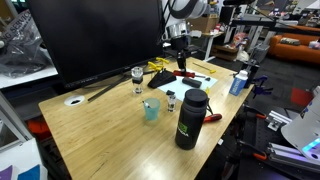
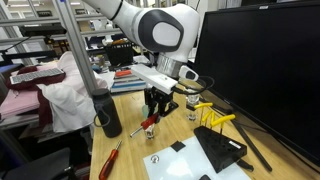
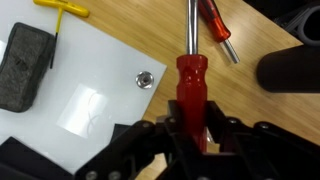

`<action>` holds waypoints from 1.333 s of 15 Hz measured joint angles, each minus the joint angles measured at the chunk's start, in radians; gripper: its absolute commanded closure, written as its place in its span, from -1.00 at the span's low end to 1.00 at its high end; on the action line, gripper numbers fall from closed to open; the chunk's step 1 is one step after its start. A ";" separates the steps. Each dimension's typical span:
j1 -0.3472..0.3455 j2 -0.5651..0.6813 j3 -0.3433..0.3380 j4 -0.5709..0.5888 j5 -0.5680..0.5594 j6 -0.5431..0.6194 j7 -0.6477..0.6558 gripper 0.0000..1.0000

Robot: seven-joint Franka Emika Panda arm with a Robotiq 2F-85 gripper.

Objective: Pick the screwdriver and move it up

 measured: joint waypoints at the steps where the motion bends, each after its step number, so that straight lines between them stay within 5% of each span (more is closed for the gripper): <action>1: 0.007 0.026 0.008 0.032 -0.014 -0.016 -0.030 0.84; 11: 0.104 0.332 0.103 0.396 -0.216 -0.102 -0.321 0.84; 18: 0.141 0.538 0.086 0.593 -0.298 -0.139 -0.463 0.84; 19: 0.140 0.566 0.080 0.620 -0.298 -0.142 -0.476 0.70; 20: 0.137 0.588 0.076 0.645 -0.298 -0.151 -0.488 -0.13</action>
